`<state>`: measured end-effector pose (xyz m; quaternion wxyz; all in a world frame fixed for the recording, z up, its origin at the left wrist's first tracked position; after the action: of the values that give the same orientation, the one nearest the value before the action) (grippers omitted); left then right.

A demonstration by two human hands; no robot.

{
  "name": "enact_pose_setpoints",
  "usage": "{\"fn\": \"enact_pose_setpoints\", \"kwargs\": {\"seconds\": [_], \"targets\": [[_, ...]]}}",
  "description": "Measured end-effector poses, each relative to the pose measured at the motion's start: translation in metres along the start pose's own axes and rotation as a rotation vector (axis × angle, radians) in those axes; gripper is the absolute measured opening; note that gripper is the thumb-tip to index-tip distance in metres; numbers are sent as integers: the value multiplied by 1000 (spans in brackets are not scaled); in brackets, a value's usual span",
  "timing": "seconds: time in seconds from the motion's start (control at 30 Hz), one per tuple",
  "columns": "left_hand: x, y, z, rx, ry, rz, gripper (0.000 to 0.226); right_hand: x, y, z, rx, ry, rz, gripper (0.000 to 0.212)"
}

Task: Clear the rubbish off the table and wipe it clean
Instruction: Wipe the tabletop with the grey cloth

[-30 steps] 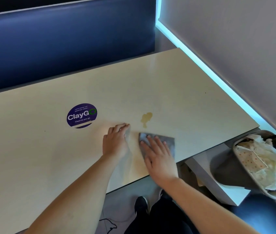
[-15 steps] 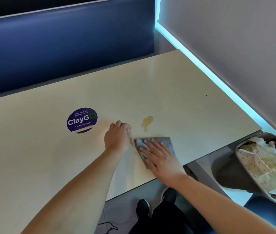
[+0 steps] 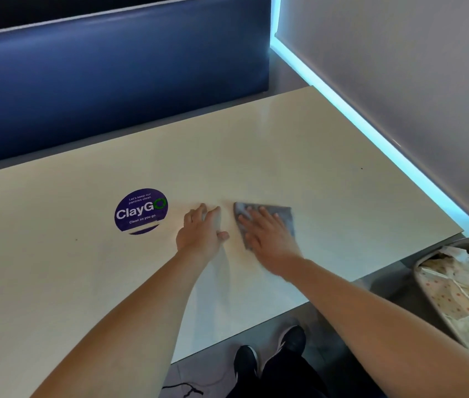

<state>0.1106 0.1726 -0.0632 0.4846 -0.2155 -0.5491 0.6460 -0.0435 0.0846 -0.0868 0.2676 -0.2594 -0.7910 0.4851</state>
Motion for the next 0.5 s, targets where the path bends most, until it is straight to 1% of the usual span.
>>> {"fn": "enact_pose_setpoints", "kwargs": {"seconds": [0.07, 0.1, 0.13, 0.2, 0.23, 0.27, 0.3, 0.33, 0.43, 0.47, 0.5], "targets": [[1, 2, -4, -11, 24, -11, 62, 21, 2, 7, 73, -139, -34, 50], [1, 3, -4, -20, 28, -16, 62, 20, -2, 18, 100, -149, -41, 50], [1, 2, -3, -28, 29, -20, 61, 12, -7, 30, 117, -107, -34, 51], [0, -1, 1, -36, 21, -31, 58, -9, -16, 47, 109, 88, 2, 51], [0, -2, 1, -38, 17, -34, 57, -16, -17, 47, 97, 187, 28, 52], [0, -3, 1, -39, 14, -34, 57, -20, -13, 40, 88, 248, 56, 52], [0, -3, -1, -39, 15, -34, 57, -19, -8, 28, 85, 264, 72, 53], [0, -1, -2, -39, 17, -33, 58, -14, -1, 15, 81, 224, 74, 54], [-1, 2, -5, -45, 23, -41, 57, 16, 14, -6, 107, -49, -11, 58], [-2, 3, -6, -30, 24, -46, 54, 18, 11, 0, 110, -93, -27, 58], [-3, 3, -7, -7, 25, -54, 51, 14, 7, 8, 105, -93, -24, 57]]}}
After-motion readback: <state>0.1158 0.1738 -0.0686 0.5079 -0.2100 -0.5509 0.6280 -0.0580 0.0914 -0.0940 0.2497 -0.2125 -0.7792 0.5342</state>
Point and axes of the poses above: each hand's wrist, its own x-axis away from the middle knuckle, its own y-axis out of the palm, z = x × y, the point moved 2 cm from there along -x, towards the middle knuckle, and after that the axes turned 9 degrees about y, right-handed, at the moved point
